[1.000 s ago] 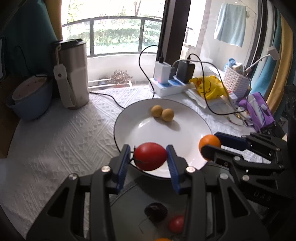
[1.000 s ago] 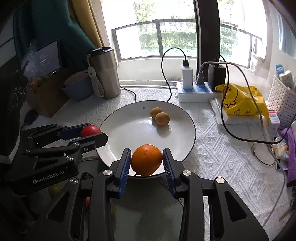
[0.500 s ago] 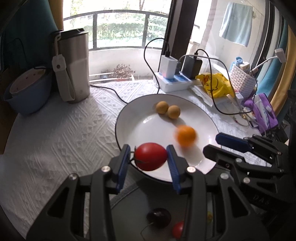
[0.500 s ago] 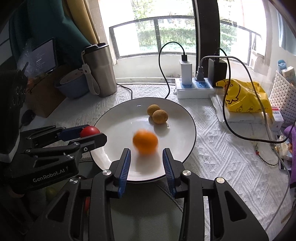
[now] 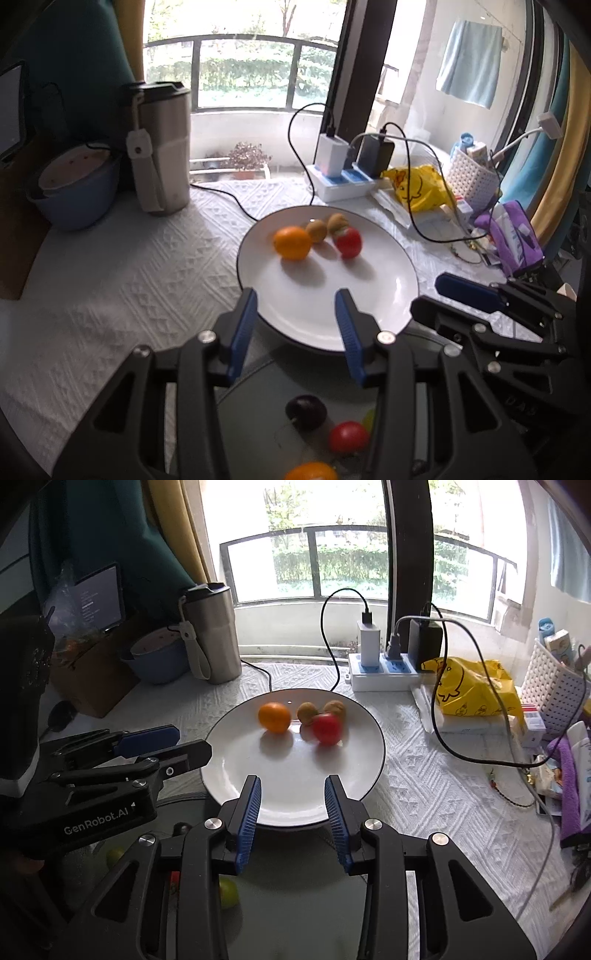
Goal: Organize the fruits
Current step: 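Release the red tomato onto the plate with the left gripper, then grasp the dark plum with the right gripper while the left gripper grasps the green apple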
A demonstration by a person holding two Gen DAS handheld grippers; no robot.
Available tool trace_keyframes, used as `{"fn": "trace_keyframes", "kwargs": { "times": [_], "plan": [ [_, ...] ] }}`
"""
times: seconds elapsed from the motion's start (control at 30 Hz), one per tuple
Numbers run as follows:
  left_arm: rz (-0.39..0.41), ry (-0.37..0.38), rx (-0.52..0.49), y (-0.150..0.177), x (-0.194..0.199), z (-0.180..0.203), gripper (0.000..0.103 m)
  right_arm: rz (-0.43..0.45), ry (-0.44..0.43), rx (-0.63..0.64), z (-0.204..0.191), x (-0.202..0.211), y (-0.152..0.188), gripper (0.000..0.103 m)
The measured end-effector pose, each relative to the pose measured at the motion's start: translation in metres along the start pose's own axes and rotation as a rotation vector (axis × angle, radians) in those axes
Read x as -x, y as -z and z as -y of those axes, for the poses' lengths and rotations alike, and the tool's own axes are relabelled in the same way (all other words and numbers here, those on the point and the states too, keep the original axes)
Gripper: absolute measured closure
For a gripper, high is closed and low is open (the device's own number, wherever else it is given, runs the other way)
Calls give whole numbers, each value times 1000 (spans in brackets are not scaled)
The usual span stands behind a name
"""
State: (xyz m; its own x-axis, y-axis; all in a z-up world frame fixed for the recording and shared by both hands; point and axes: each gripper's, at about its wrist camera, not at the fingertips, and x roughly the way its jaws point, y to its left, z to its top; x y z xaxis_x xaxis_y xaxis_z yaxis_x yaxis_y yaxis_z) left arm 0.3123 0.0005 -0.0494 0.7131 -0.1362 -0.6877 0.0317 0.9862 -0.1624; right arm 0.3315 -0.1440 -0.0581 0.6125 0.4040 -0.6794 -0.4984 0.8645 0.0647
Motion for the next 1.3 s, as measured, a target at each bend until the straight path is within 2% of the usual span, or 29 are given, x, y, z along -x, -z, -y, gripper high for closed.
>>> {"fn": "trace_keyframes", "kwargs": {
  "times": [0.4,0.67,1.07,1.3],
  "plan": [
    [67,29,14,18,49,-4,57,39,11,22,-23,40,14,65],
    [72,17,15,44,74,-9,57,58,11,33,-40,61,29,65],
    [15,10,2,106,87,-15,56,-12,15,16,-51,61,71,65],
    [-20,-1,-7,121,81,-21,56,-37,16,-27,-47,57,85,65]
  ]
}}
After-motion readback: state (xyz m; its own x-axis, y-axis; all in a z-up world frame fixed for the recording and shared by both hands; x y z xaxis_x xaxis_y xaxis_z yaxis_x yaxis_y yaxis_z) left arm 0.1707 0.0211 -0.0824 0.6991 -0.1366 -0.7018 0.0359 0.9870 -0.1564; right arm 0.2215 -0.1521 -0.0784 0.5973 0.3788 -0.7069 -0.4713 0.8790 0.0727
